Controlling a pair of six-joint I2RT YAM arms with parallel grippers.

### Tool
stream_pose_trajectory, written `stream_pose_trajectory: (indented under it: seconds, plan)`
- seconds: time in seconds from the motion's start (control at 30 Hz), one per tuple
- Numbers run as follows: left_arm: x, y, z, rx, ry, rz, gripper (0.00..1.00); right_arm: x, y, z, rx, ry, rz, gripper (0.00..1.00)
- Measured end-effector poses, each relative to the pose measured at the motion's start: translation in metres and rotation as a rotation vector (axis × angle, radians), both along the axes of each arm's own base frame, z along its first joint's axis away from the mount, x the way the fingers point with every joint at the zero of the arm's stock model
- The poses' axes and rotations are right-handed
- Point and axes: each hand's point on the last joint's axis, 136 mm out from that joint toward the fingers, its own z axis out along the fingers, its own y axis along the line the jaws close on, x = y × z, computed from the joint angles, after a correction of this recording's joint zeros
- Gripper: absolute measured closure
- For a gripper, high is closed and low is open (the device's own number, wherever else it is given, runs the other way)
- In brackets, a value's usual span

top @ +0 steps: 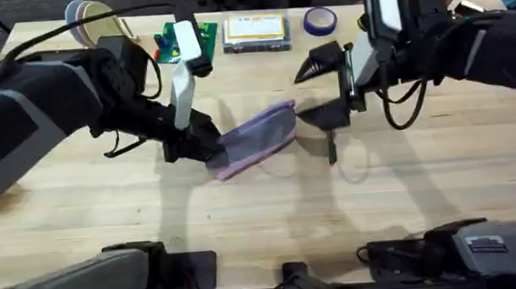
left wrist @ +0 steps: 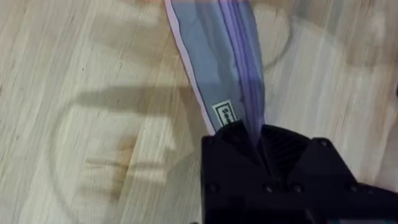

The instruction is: Unzip the bag, pick up the pens from the table one at a time and place them inside, then zip the bag closed.

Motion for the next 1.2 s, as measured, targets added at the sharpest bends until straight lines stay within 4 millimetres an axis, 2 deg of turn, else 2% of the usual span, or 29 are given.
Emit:
stream_pose_trajectory:
  seconds: [0.03,0.07,0.1,0.13,0.2,0.27,0.47,0.63,0.67,0.8,0.83,1.2]
  plan:
    - [0.0,0.0,0.0,0.0,0.0,0.0,0.959,0.002,-0.002,-0.002,-0.017,-0.004,-0.009,0.119]
    - [0.0,0.0,0.0,0.0,0.0,0.0,0.959,0.004,-0.004,-0.004,-0.034,-0.011,-0.018,0.078]
    - [0.0,0.0,0.0,0.0,0.0,0.0,0.959,0.006,-0.006,-0.006,-0.051,-0.018,-0.026,0.1]
    - [0.0,0.0,0.0,0.0,0.0,0.0,0.959,0.007,-0.008,-0.008,-0.068,-0.021,-0.038,0.187]
    - [0.0,0.0,0.0,0.0,0.0,0.0,0.959,0.011,-0.011,-0.012,-0.096,-0.029,-0.054,0.273]
    - [0.0,0.0,0.0,0.0,0.0,0.0,0.959,0.016,-0.014,-0.013,-0.114,-0.048,-0.067,0.283]
    - [0.0,0.0,0.0,0.0,0.0,0.0,0.959,0.027,-0.015,-0.026,-0.137,-0.057,-0.082,0.255]
    - [0.0,0.0,0.0,0.0,0.0,0.0,0.959,0.03,-0.016,-0.031,-0.146,-0.053,-0.087,0.241]
    - [0.0,0.0,0.0,0.0,0.0,0.0,0.959,0.03,-0.016,-0.031,-0.147,-0.053,-0.087,0.218]
    - [0.0,0.0,0.0,0.0,0.0,0.0,0.959,0.029,-0.014,-0.031,-0.145,-0.054,-0.081,0.017]
    - [0.0,0.0,0.0,0.0,0.0,0.0,0.959,0.028,-0.013,-0.031,-0.145,-0.054,-0.078,0.007]
    - [0.0,0.0,0.0,0.0,0.0,0.0,0.959,0.018,0.004,-0.03,-0.141,-0.06,-0.024,0.03]
